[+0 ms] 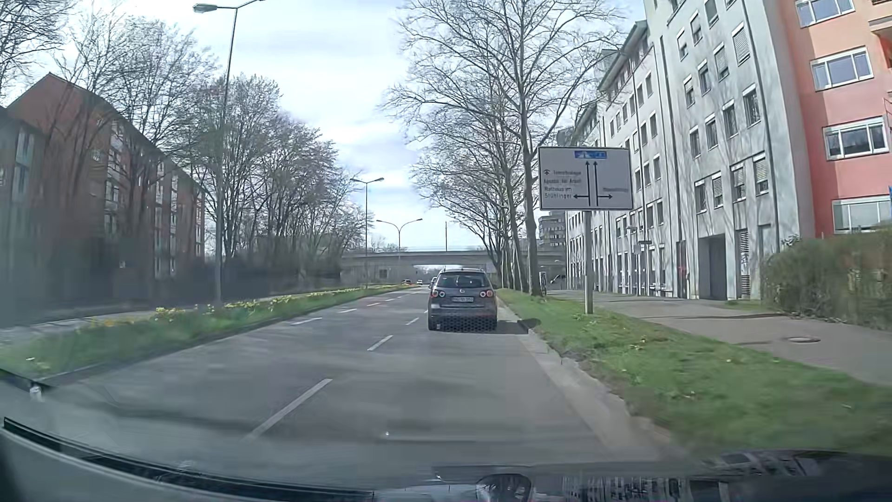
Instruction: Follow the waypoints while adhering to traffic rules and regulations
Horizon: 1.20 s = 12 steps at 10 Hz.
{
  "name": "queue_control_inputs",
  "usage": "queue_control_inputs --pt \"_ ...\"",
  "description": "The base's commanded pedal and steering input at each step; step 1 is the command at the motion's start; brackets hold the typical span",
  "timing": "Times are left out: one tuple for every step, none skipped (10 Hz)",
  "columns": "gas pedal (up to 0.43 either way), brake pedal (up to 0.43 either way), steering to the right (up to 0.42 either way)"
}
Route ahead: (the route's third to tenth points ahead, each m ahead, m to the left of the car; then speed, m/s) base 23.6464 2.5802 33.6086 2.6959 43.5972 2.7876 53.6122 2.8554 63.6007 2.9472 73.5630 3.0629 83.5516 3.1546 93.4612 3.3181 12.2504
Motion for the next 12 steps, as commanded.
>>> queue_control_inputs --pt "0.067 0.000 0.002" --pt "0.059 0.000 0.002" --pt "0.059 0.000 0.002" --pt "0.059 0.000 0.003" --pt "0.059 0.000 0.003" --pt "0.059 0.000 0.003" --pt "0.059 0.000 0.003" --pt "0.059 0.000 0.003" --pt "0.059 0.000 0.003" --pt "0.059 0.000 0.003" --pt "0.059 0.000 0.003" --pt "0.059 0.000 0.003"
